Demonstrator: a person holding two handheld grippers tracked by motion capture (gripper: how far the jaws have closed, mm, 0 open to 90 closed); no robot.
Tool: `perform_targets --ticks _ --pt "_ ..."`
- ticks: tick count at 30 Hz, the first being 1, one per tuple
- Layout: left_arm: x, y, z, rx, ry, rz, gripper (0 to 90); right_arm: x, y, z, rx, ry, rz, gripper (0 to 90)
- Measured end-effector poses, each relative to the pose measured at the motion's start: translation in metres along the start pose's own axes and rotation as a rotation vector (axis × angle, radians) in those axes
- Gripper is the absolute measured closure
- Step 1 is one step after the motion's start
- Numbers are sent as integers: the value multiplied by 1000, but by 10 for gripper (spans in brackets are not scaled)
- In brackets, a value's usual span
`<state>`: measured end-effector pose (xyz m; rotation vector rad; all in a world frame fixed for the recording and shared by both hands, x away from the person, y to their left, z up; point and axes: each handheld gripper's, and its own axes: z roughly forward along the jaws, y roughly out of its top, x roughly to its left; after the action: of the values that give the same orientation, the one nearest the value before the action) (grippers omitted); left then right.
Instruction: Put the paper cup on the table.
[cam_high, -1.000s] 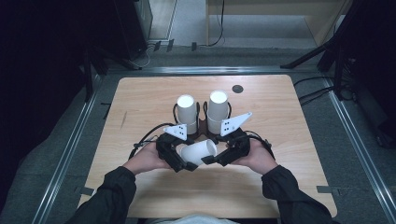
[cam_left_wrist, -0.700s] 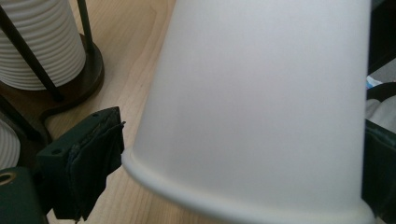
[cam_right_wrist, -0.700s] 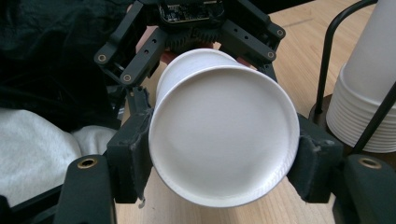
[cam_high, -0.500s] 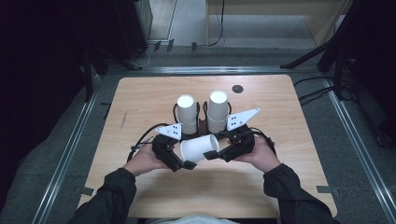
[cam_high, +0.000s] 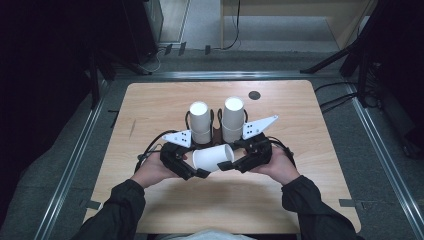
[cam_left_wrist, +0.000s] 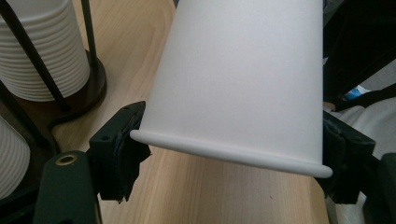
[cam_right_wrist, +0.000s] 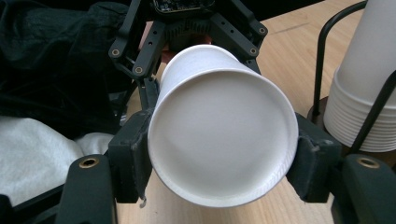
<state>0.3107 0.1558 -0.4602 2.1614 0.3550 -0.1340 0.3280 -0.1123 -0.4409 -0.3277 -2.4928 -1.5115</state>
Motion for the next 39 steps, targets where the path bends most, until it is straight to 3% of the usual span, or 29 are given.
perform_targets --ticks 2,5,9,16,24,39 --pt "1 1 -2 2 4 -6 218 0 0 0 -7 14 4 245" --pt "3 2 -6 10 12 -8 220 1 1 0 3 -23 3 199" --pt "4 3 -9 43 13 -11 219 0 -3 2 42 -52 -4 199" --pt "7 9 -9 112 11 20 219 2 -11 5 114 -94 -25 211" --pt "11 15 -2 197 5 78 216 7 -19 3 139 -130 -46 243" --pt "17 27 24 323 -70 104 217 13 -34 -2 163 -180 -21 245"
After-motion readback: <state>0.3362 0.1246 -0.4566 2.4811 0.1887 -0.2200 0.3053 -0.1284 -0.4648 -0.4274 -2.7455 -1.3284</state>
